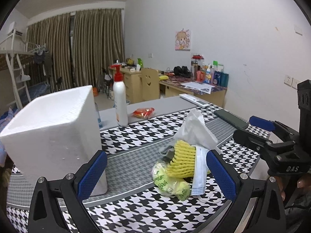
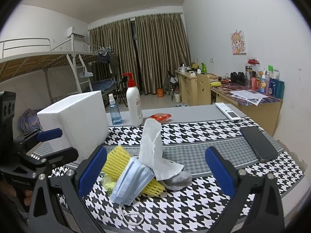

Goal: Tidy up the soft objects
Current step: 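Move left gripper toward yellow mesh sleeve while right gripper approaches blue face mask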

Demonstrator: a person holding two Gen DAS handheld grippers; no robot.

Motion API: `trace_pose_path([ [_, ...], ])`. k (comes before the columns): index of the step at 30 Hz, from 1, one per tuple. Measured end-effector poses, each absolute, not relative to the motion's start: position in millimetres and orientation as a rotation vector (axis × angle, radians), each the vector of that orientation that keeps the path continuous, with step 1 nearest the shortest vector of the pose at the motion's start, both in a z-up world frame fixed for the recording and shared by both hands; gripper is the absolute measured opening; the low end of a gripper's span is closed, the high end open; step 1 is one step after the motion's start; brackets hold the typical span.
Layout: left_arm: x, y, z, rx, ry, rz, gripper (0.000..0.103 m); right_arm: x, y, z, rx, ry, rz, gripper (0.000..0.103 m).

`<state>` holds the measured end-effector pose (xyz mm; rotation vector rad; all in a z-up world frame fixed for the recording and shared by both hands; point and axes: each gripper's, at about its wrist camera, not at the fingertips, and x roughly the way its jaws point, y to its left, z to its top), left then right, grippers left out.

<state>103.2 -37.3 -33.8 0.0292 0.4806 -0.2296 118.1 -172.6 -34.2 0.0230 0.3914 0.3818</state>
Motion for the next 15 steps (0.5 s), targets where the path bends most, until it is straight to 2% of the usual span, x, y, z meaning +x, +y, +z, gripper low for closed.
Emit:
trace_pose_path([
  [8,121,-46,-44,0.056,0.525,-0.271,0.102,128,-176,-50,0.038,0.452,0.390,0.102],
  [15,136,-50,-54,0.067,0.587,-0.326,0.094,136,-178,-60,0.047,0.509,0.412,0.102],
])
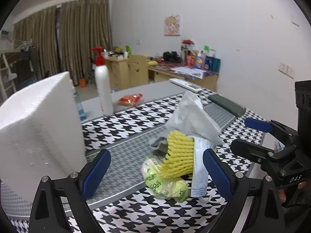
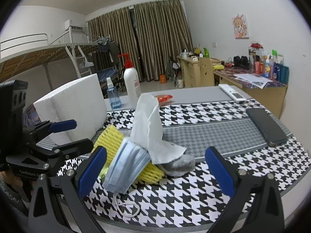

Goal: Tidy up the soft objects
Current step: 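Move left gripper toward yellow mesh sleeve while right gripper approaches blue face mask, then close left gripper on yellow mesh sleeve while right gripper grasps blue face mask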

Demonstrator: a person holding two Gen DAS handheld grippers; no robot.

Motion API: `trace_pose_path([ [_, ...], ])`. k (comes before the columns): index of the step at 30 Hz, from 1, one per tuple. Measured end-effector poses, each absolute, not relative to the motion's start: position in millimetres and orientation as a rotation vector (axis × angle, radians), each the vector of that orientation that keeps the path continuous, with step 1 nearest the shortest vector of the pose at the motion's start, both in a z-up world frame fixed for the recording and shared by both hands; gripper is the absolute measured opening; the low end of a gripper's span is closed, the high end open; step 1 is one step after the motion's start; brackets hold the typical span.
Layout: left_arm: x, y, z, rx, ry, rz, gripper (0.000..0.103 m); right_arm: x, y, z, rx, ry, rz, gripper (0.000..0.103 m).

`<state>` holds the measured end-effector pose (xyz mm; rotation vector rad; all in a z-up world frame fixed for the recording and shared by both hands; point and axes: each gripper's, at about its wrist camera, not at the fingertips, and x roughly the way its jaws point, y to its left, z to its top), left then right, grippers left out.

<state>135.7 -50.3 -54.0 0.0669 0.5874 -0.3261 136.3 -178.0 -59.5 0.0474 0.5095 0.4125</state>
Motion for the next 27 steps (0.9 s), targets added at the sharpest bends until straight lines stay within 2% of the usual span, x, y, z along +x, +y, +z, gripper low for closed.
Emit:
trace_pose_path([
  [6,147,-54,-61,0.057,0.636,-0.375,0.082,136,-178,-64,0.058,0.528,0.424,0.102],
  [10,152,-58,-64,0.067,0.656,-0.403,0.079,137,-175,-69,0.063,0.555,0.440,0.102],
  [13,158,-57,-68,0.058,0.681,-0.421,0.072,137,-175,-72,0.062,0.568,0.440,0.102],
  [20,166,-62,-77,0.054,0.732,-0.476,0.057,139,-172,-81,0.093,0.612,0.476,0.096],
  [23,165,-64,-76,0.054,0.719,-0.484,0.057,142,-167,-83,0.095,0.624,0.495,0.092],
  [25,164,-65,-75,0.056,0.718,-0.494,0.050,144,-166,-85,0.098,0.634,0.499,0.088],
  [27,164,-67,-75,0.059,0.721,-0.514,0.036,147,-166,-87,0.105,0.645,0.502,0.088],
])
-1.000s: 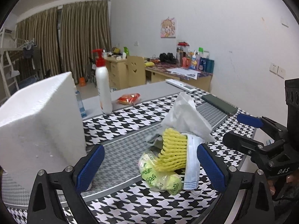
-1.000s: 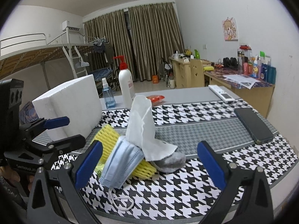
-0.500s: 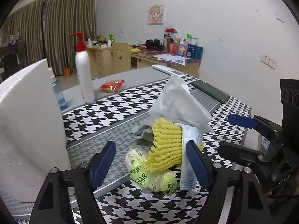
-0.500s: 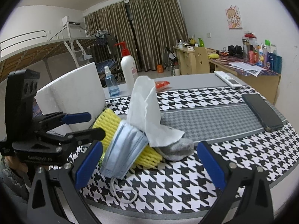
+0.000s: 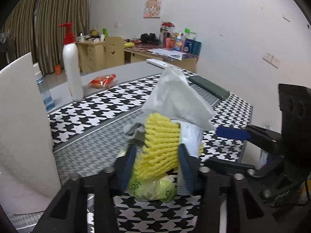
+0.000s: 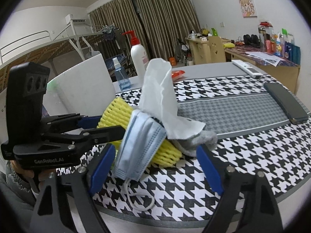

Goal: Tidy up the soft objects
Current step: 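Close left gripper on yellow mesh sleeve while right gripper grasps blue face mask, then lift both held items and carry them toward the white foam box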

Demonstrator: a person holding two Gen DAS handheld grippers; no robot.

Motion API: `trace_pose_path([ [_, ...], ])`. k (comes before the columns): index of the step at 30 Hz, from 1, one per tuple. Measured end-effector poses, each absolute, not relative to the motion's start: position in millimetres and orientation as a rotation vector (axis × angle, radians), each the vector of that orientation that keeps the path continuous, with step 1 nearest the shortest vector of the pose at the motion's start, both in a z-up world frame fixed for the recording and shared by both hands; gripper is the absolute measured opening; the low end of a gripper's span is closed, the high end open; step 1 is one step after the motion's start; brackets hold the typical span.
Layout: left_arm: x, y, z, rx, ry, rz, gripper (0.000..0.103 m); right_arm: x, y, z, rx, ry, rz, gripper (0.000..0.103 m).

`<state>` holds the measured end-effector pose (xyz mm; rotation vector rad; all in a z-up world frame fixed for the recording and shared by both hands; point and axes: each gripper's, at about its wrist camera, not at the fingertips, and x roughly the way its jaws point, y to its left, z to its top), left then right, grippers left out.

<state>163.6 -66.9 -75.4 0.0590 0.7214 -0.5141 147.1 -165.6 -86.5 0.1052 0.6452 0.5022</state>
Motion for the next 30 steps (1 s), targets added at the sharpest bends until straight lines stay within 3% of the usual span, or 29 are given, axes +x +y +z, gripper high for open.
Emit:
trace_pose_path([
  [8,161,-72,-77,0.068,0.724,-0.549,0.023,153,-160,-92,0.118,0.687,0.542,0.072],
  [13,161,-73,-76,0.068,0.726,-0.560,0.016,154,-159,-93,0.128,0.693,0.559,0.055],
  [22,159,-73,-77,0.069,0.720,-0.569,0.014,160,-153,-93,0.132,0.708,0.576,0.053],
  [27,159,-73,-77,0.069,0.719,-0.567,0.013,159,-151,-90,0.114,0.697,0.577,0.024],
  [30,158,-73,-76,0.067,0.713,-0.569,0.011,156,-153,-87,0.115,0.678,0.585,0.017],
])
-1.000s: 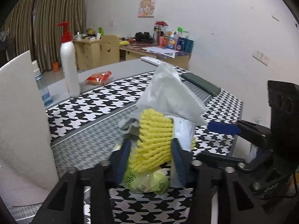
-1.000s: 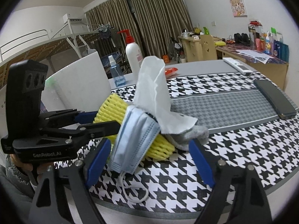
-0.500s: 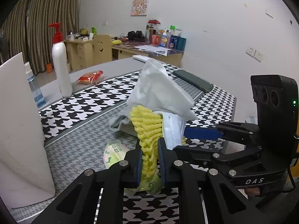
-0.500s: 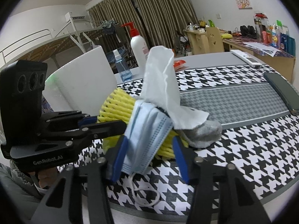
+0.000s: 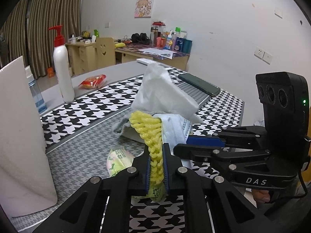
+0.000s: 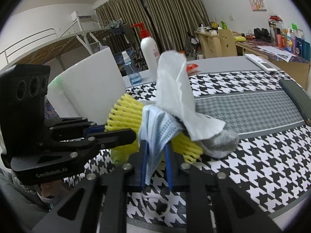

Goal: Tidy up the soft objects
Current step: 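Lift both held items and carry them toward the white foam box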

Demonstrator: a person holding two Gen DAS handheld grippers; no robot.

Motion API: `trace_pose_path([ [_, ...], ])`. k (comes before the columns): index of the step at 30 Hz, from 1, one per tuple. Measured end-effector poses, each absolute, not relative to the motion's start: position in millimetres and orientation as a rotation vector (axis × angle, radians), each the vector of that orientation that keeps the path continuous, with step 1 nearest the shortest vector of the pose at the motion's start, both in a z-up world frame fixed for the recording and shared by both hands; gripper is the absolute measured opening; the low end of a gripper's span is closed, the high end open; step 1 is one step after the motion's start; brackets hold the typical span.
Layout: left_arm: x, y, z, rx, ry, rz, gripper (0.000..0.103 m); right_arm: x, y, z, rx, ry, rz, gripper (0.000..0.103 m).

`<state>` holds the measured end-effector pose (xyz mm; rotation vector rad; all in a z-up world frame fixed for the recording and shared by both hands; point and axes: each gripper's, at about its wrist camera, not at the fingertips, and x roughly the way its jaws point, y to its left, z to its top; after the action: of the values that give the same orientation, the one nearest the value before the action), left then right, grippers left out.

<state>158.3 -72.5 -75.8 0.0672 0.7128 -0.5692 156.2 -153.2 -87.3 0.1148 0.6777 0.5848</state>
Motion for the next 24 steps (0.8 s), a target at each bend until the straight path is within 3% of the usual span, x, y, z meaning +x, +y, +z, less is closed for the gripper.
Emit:
trace_pose_path([
  [7,155,-71,-71,0.051,0.700,-0.570,0.011,152,-154,-80,0.110,0.646,0.590,0.011],
  [24,137,-49,-47,0.031,0.625,-0.506,0.011,151,-169,-53,0.149,0.557,0.559,0.009],
])
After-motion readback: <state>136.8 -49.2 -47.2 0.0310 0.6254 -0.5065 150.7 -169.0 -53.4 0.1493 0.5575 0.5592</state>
